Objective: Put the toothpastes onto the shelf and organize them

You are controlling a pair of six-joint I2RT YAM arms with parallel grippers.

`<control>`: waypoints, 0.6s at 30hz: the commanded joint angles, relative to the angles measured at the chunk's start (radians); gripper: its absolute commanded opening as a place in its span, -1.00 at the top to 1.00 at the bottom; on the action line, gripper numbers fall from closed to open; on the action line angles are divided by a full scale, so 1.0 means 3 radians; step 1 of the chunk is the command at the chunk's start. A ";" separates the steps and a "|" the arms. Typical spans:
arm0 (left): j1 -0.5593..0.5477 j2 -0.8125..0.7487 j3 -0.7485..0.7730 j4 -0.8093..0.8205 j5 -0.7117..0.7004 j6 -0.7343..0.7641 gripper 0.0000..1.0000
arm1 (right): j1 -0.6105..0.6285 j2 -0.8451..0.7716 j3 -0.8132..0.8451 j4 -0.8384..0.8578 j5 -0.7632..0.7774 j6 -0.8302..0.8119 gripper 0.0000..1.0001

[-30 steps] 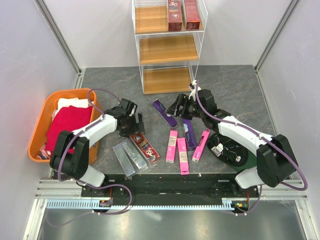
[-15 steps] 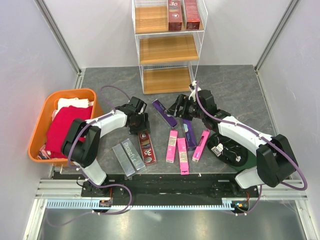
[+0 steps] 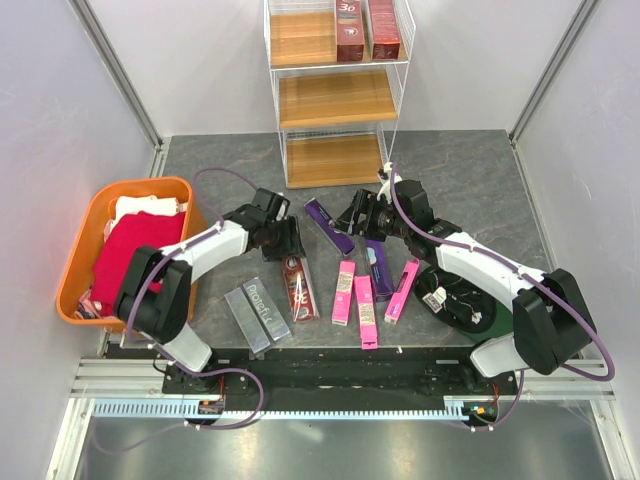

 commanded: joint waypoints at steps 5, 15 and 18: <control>0.0466 -0.0692 -0.0163 0.0684 0.0592 -0.0351 0.21 | 0.0094 -0.0120 0.0117 -0.0074 0.0111 -0.0174 -0.70; 0.1075 -0.1142 -0.0731 0.1788 0.1237 -0.1266 0.24 | 0.0610 -0.0309 0.0193 -0.0100 0.0505 -0.0399 -0.78; 0.1172 -0.1123 -0.0787 0.1994 0.1406 -0.1497 0.24 | 0.0835 -0.0345 0.0183 -0.0079 0.0674 -0.0481 -0.96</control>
